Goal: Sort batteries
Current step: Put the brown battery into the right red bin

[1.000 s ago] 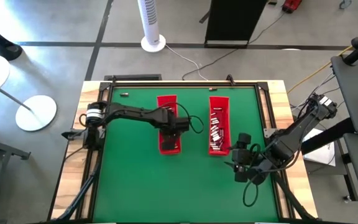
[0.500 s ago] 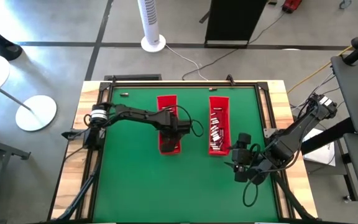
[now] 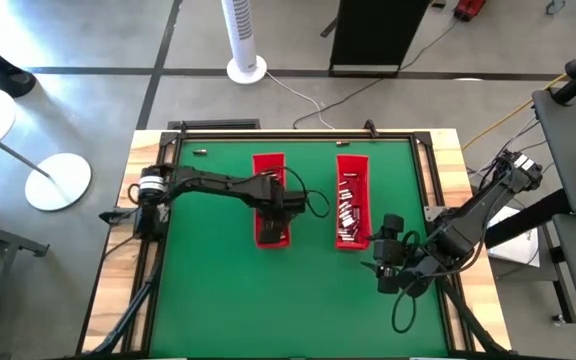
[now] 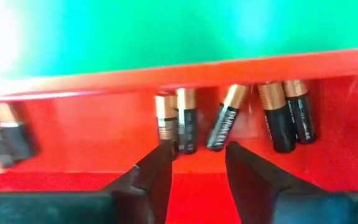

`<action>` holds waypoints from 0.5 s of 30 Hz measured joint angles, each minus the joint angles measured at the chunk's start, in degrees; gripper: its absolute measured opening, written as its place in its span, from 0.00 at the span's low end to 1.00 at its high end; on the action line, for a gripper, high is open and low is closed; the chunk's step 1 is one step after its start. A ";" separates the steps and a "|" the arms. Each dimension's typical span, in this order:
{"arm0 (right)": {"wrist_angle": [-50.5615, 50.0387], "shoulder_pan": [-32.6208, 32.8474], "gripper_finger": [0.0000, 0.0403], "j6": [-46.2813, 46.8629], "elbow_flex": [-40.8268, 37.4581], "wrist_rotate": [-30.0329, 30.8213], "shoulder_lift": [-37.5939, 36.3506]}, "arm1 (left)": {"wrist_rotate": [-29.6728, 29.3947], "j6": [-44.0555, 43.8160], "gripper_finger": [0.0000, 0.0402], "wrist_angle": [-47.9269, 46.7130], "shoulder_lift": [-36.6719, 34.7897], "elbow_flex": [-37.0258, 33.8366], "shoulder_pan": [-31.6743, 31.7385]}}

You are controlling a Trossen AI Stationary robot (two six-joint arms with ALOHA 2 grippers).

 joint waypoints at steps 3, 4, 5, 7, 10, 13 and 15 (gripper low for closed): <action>0.01 0.15 0.70 -0.19 0.17 -0.01 0.00 | -2.68 1.40 0.37 0.26 -3.70 0.52 0.25; 0.03 0.30 0.70 -0.07 0.17 0.01 0.00 | -3.30 1.72 0.39 0.28 -5.46 0.52 0.60; -0.05 0.37 0.70 0.10 0.17 -0.01 0.00 | -3.54 1.90 0.40 0.20 -7.21 0.52 1.11; -0.05 0.77 0.69 0.96 0.12 -0.03 0.00 | -4.03 1.94 0.43 0.10 -11.04 0.33 2.74; -0.07 1.54 0.69 1.54 -0.03 -0.07 0.00 | -8.43 1.71 0.45 -0.74 -16.31 -0.46 5.99; -0.06 2.38 0.68 2.71 -0.49 -0.03 0.00 | -11.71 1.25 0.46 -1.86 -20.62 -2.36 11.07; -0.01 2.98 0.68 4.01 -1.14 -0.01 0.00 | -11.76 0.87 0.46 -1.95 -22.82 -4.45 15.48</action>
